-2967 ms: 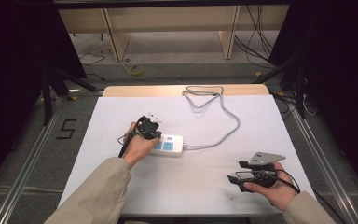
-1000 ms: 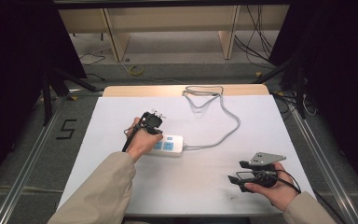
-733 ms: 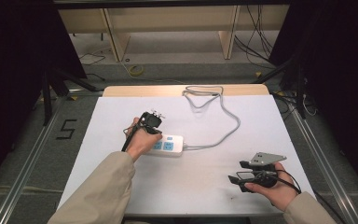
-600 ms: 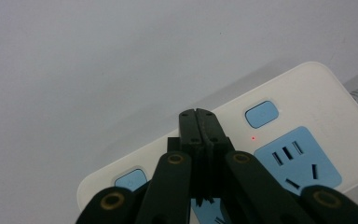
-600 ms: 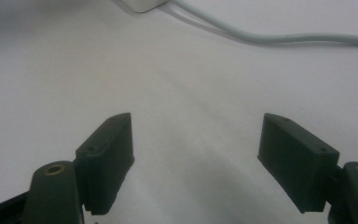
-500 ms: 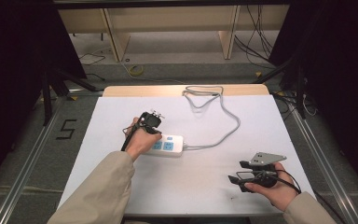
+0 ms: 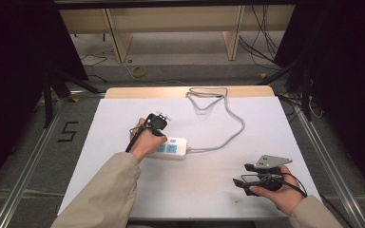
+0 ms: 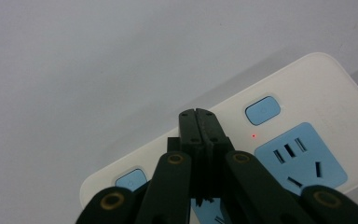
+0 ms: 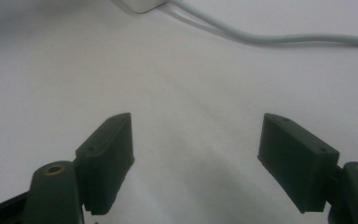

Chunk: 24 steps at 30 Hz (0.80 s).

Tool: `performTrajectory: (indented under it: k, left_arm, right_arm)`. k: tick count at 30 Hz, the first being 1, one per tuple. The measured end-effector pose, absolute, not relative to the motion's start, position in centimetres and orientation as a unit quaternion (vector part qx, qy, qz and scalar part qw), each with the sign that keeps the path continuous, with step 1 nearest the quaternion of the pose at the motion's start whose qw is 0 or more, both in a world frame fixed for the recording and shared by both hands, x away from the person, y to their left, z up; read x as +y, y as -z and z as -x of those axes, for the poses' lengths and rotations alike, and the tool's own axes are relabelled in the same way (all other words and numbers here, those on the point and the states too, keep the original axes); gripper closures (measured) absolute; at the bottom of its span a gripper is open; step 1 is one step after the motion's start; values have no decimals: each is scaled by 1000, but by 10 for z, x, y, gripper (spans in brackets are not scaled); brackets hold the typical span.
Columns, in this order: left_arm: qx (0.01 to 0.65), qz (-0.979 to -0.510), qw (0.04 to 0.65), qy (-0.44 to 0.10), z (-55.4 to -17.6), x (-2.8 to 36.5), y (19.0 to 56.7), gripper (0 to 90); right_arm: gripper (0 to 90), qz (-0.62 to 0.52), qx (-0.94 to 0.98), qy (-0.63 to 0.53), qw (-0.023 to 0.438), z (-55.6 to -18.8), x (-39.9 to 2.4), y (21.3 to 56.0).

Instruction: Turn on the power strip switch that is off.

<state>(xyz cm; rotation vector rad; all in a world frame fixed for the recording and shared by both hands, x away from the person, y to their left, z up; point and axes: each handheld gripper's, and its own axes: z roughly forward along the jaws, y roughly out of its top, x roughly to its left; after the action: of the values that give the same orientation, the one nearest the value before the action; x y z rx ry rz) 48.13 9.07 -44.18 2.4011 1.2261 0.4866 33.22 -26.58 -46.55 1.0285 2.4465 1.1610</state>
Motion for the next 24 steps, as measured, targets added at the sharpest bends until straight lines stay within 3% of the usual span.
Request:
performTrajectory:
  k: [24]
  left_arm:
    - [435, -873, 163, -148, -492, 85, 438, 900]
  right_arm:
    - [265, -352, 839, -397, 122, -332, -265, 466]
